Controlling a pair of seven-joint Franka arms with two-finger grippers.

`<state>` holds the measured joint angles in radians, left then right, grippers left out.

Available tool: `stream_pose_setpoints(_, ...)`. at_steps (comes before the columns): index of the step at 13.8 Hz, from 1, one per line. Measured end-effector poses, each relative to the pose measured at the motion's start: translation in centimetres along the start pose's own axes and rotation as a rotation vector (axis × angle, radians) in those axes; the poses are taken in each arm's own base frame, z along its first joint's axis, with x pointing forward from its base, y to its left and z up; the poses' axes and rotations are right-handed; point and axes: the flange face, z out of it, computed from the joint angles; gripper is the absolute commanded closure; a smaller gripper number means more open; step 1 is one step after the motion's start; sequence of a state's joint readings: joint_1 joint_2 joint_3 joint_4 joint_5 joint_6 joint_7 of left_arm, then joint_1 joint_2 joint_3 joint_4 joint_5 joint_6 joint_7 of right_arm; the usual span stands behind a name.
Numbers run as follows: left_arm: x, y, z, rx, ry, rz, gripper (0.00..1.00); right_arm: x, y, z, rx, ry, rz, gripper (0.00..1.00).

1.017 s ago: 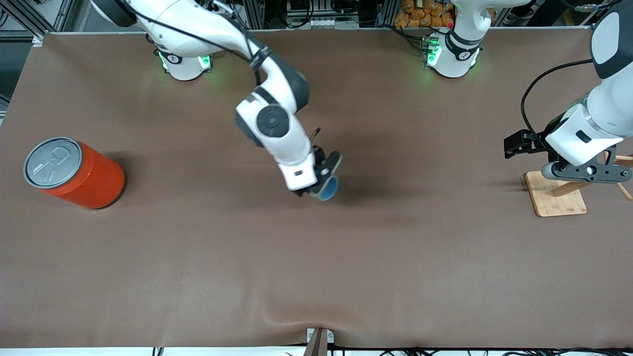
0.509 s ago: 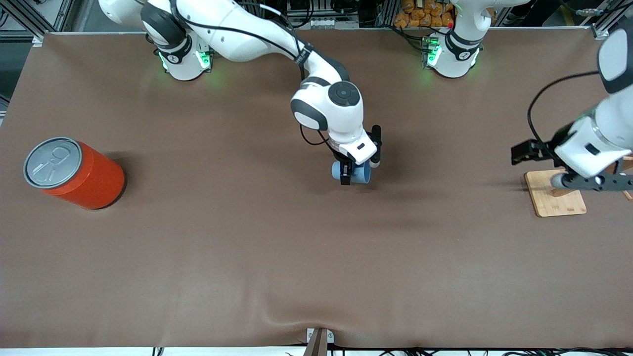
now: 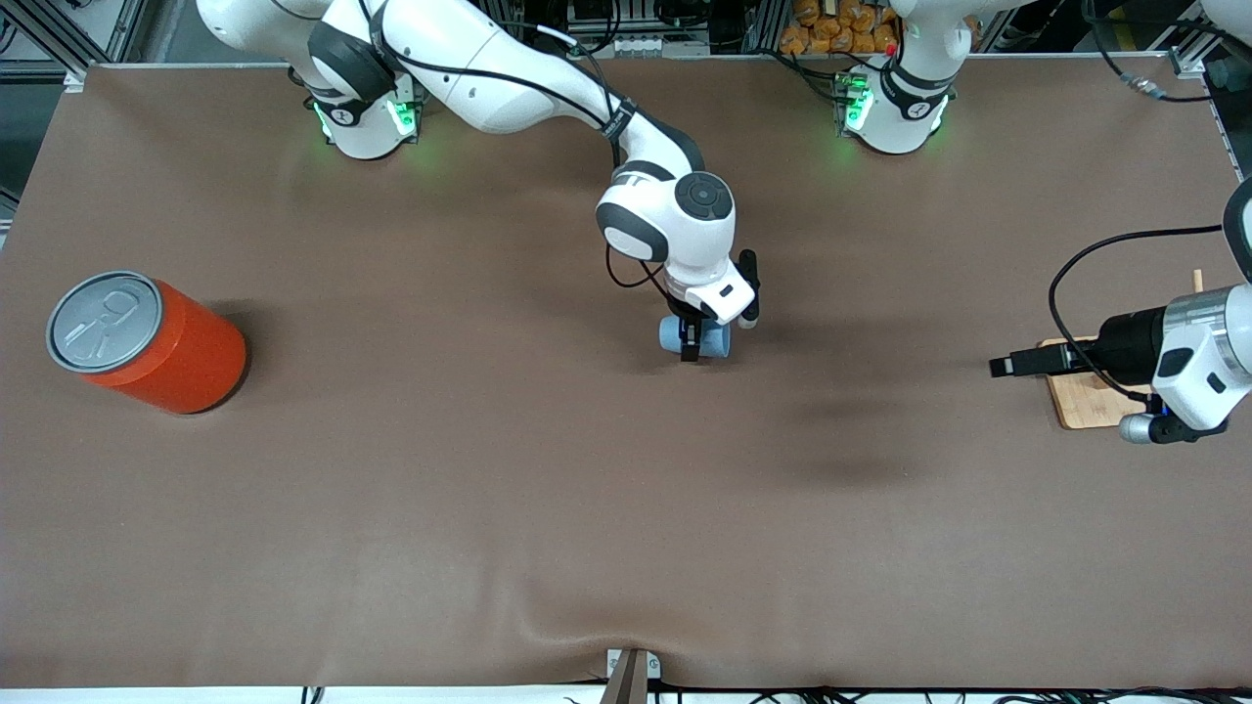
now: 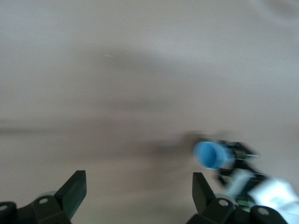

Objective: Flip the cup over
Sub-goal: 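Lift the blue cup with the right gripper and carry it to mid-table, then lower the cup with the right gripper while the left gripper approaches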

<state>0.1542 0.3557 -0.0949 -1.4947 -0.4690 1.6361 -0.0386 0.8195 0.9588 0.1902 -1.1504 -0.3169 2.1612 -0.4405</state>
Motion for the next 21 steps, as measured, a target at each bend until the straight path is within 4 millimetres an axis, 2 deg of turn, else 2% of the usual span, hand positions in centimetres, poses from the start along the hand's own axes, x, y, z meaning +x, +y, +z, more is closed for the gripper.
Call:
stream_pose_setpoints(2, 0.3, 0.2, 2.4, -0.140, -0.060, -0.034, 0.00, 0.3, -0.8, 0.6, -0.010, -0.019, -0.014, 1.00)
stream_pose_setpoints(3, 0.1, 0.4, 4.4, -0.169, -0.102, -0.045, 0.00, 0.4, -1.0, 1.0, -0.011, -0.026, -0.018, 1.00)
stream_pose_setpoints(7, -0.5, 1.8, 15.7, -0.163, -0.304, -0.053, 0.00, 0.4, -1.4, 1.6, -0.010, -0.035, 0.008, 1.00)
stream_pose_setpoints(8, -0.3, 1.8, 17.6, -0.160, -0.332, -0.058, 0.00, 0.4, -1.5, 1.9, -0.009, -0.038, 0.013, 1.00)
stream_pose_setpoints(10, 0.1, 1.0, 19.9, -0.162, -0.366, -0.076, 0.00, 0.3, -1.7, 2.6, -0.006, -0.047, 0.013, 1.00)
stream_pose_setpoints(11, 0.3, 0.5, 20.7, -0.165, -0.378, -0.087, 0.00, 0.3, -1.8, 2.8, -0.005, -0.048, 0.012, 0.91)
stream_pose_setpoints(12, 0.5, 0.1, 21.5, -0.175, -0.391, -0.099, 0.00, 0.4, -1.8, 2.8, -0.007, -0.048, 0.011, 0.01)
stream_pose_setpoints(15, 1.0, -0.4, 24.2, -0.211, -0.410, -0.133, 0.00, 0.3, -1.8, 3.0, -0.008, -0.053, 0.014, 0.00)
stream_pose_setpoints(17, 1.1, 0.3, 26.2, -0.201, -0.411, -0.157, 0.00, 0.4, -1.5, 2.6, -0.013, -0.047, 0.020, 0.00)
stream_pose_setpoints(19, 1.0, 0.9, 27.6, -0.181, -0.421, -0.202, 0.00, 0.3, -1.1, 1.6, -0.011, -0.066, 0.028, 0.00)
stream_pose_setpoints(21, 0.8, 1.3, 28.7, -0.161, -0.440, -0.259, 0.00, 0.2, -0.7, -0.3, -0.009, -0.086, 0.035, 0.00)
